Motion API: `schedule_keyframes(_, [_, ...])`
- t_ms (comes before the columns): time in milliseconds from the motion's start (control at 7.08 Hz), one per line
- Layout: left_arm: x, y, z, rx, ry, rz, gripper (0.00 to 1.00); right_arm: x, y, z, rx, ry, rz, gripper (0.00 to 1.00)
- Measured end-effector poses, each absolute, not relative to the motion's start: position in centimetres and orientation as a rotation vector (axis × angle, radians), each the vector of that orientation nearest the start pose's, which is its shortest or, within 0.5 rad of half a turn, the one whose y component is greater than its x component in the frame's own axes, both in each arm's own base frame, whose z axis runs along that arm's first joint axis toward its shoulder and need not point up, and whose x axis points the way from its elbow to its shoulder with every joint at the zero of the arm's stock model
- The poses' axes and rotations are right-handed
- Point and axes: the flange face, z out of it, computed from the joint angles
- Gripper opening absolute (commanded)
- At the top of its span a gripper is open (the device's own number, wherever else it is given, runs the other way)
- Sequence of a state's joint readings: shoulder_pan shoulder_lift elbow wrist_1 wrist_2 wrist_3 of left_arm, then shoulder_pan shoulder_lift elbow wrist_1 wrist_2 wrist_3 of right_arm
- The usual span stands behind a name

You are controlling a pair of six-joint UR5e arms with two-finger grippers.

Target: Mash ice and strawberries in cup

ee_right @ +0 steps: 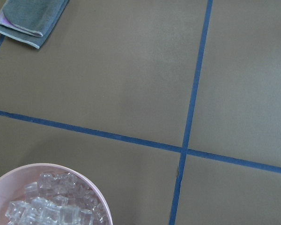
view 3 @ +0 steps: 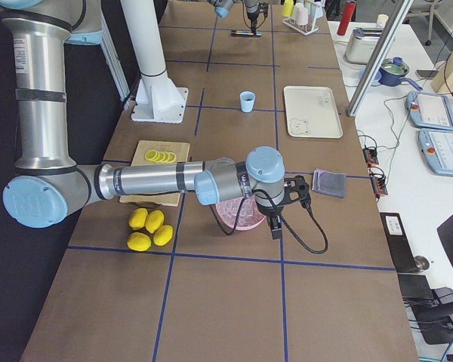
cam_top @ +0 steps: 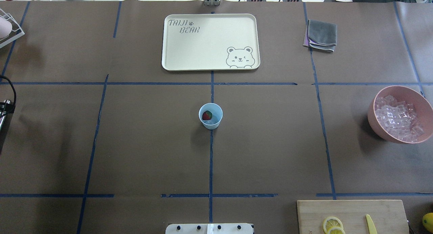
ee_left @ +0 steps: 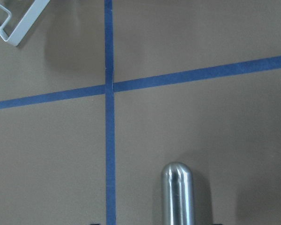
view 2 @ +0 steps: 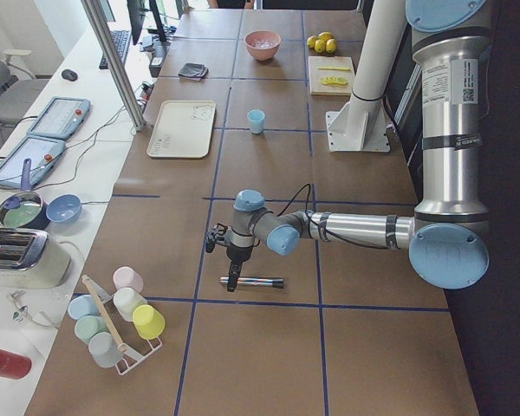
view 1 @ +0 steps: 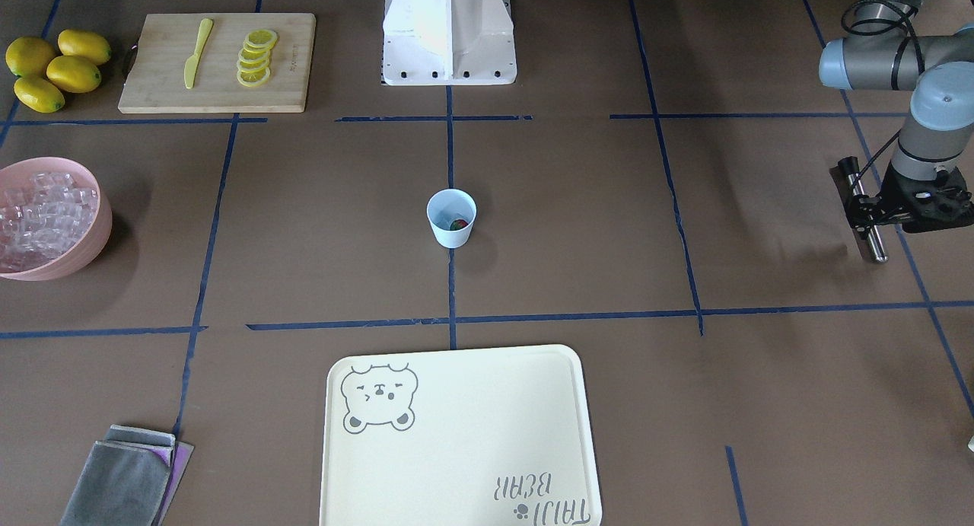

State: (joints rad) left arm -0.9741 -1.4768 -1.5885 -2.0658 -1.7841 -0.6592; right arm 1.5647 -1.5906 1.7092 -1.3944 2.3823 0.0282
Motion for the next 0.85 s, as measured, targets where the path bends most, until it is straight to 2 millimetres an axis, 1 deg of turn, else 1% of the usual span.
schedule_keyframes(141, [17.9,-46.3,65.9,0.218,0.422,-0.016,1.00,5.8,-49.7,57.7,0.265,-0.810,-0.099,0.99])
schedule_keyframes(282, [17.5,-46.6,65.2,0.216,0.438,-0.008,1.00,5.8,-49.7,57.7,0.266,-0.810,-0.100,0.99])
schedule_keyframes(424, [15.7,-47.4,64.5,0.201,0.460,0.014,1.00,5.8,-49.7,57.6,0.267,-0.810,-0.099,0.99])
schedule_keyframes(565, [13.0,-48.5,63.4,0.179,0.474,0.045,1.00,5.8,-49.7,57.7,0.266,-0.810,-0.099,1.00])
schedule_keyframes(847, [8.2,-50.6,60.6,0.127,0.516,0.107,1.00,5.7,-49.7,57.7,0.263,-0.810,-0.099,1.00])
